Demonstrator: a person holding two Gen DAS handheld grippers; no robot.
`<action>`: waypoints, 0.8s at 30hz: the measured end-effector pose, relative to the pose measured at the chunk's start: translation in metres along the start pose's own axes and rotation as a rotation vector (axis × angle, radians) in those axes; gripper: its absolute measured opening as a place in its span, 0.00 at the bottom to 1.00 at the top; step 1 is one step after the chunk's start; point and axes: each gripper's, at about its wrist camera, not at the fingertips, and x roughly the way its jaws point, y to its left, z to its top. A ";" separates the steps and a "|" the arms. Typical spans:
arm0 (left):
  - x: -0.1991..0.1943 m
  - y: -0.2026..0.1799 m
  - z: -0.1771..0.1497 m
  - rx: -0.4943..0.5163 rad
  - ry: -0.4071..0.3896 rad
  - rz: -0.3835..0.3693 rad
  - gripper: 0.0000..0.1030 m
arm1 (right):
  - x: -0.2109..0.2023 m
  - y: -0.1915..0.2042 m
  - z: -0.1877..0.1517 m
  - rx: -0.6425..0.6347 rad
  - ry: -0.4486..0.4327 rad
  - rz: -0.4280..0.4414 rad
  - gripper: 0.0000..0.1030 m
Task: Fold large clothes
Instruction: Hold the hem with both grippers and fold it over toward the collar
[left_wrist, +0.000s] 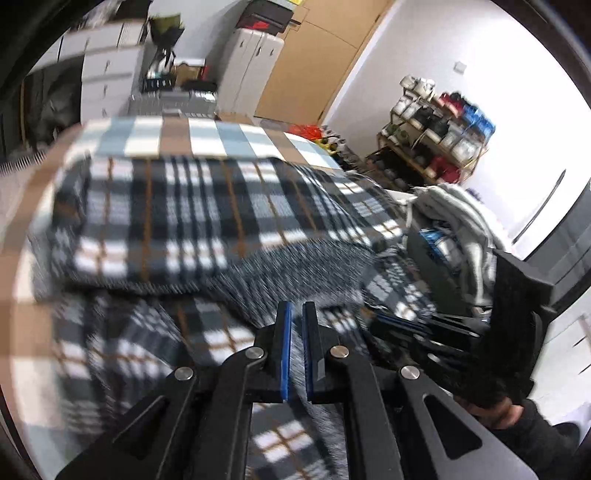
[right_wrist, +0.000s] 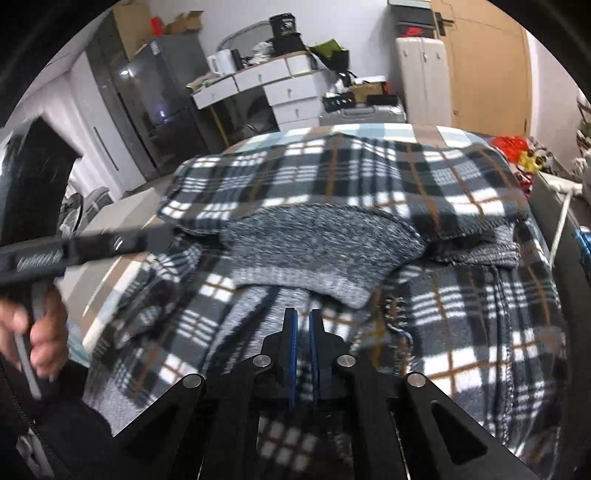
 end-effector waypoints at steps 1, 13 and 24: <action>0.001 0.000 0.006 0.009 0.000 0.017 0.07 | -0.004 0.001 0.001 -0.002 -0.015 0.008 0.08; 0.051 0.038 0.053 0.037 0.058 0.200 0.64 | -0.017 -0.039 0.102 0.020 -0.118 -0.141 0.83; 0.086 0.098 0.030 -0.119 0.200 0.153 0.64 | 0.113 -0.099 0.114 -0.044 0.366 -0.289 0.84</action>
